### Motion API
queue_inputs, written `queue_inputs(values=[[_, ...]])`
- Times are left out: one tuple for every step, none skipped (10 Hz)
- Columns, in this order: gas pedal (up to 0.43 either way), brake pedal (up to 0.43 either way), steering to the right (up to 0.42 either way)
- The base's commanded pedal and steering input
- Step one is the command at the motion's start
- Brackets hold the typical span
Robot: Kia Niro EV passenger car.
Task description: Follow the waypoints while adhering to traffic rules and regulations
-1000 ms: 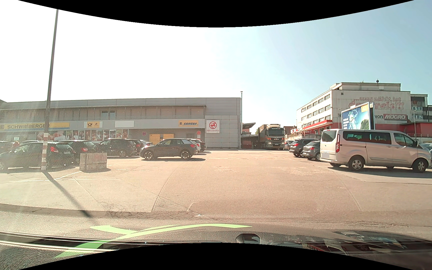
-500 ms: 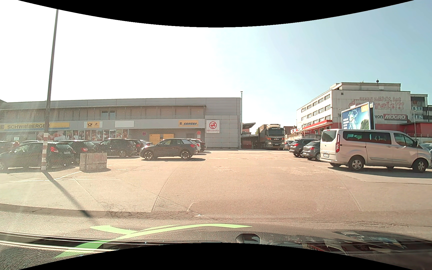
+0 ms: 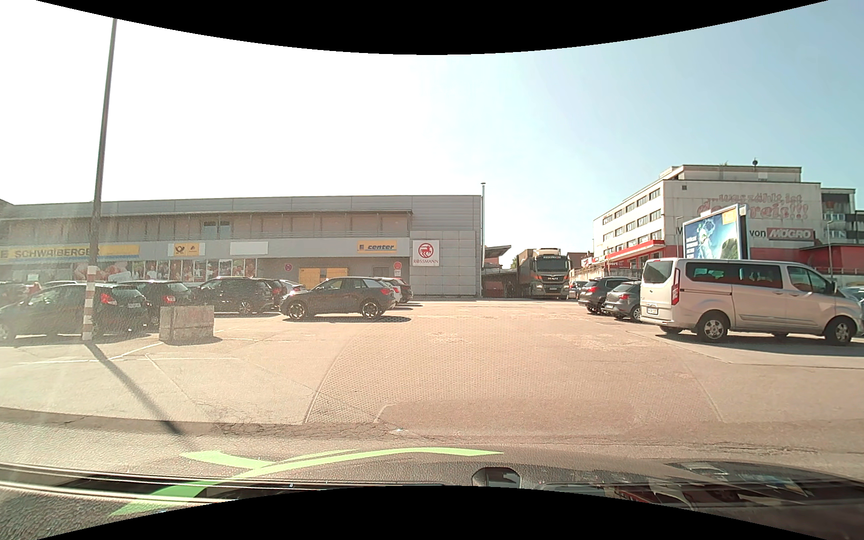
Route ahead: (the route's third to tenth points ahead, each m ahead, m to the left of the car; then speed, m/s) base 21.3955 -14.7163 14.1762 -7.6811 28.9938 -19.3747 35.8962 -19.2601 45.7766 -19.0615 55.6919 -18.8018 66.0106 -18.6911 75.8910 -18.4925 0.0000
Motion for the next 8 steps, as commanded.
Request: queue_inputs(values=[[0.0,0.421,-0.055],[0.0,0.421,-0.055],[0.0,0.421,-0.055],[0.0,0.421,-0.056],[0.0,0.421,-0.055],[0.0,0.421,-0.055],[0.0,0.421,-0.055],[0.0,0.421,-0.055]])
